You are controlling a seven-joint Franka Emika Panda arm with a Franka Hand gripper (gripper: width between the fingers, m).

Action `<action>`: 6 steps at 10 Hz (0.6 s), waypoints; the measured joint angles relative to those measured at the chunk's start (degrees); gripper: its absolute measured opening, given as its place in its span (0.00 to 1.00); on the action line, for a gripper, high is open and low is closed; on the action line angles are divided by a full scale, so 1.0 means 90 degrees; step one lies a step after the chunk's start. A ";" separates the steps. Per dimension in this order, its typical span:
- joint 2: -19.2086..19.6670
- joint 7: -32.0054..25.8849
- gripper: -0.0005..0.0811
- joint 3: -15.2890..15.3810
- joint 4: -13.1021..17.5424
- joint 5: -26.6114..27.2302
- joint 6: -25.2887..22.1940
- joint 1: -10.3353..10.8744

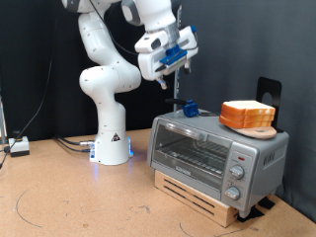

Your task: Make a piece of toast with the oven

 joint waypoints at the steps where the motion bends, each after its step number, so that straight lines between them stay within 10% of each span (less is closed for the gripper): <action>1: 0.0208 -0.0167 1.00 -0.0049 -0.0032 0.0001 0.0120 0.0000; 6: 0.0473 -0.0599 1.00 -0.0119 -0.0057 0.0026 0.0188 0.0025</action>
